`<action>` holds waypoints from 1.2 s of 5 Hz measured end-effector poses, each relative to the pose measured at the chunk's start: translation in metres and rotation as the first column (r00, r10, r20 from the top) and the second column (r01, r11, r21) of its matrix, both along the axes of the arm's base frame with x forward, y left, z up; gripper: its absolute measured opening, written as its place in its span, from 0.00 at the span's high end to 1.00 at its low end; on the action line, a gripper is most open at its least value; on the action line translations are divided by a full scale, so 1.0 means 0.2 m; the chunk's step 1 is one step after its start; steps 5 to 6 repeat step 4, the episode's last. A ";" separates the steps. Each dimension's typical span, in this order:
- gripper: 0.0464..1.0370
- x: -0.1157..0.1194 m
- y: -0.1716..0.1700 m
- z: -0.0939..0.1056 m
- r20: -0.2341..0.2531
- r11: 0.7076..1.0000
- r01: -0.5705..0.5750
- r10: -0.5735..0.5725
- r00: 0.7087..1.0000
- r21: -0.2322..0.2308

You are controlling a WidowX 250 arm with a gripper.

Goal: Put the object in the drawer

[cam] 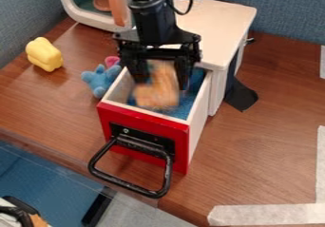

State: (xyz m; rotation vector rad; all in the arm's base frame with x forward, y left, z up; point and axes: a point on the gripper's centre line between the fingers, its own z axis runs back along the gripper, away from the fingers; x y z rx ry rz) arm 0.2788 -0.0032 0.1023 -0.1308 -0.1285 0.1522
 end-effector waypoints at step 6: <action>0.04 -0.33 0.16 0.16 0.055 0.999 -0.021 0.018 0.998 0.049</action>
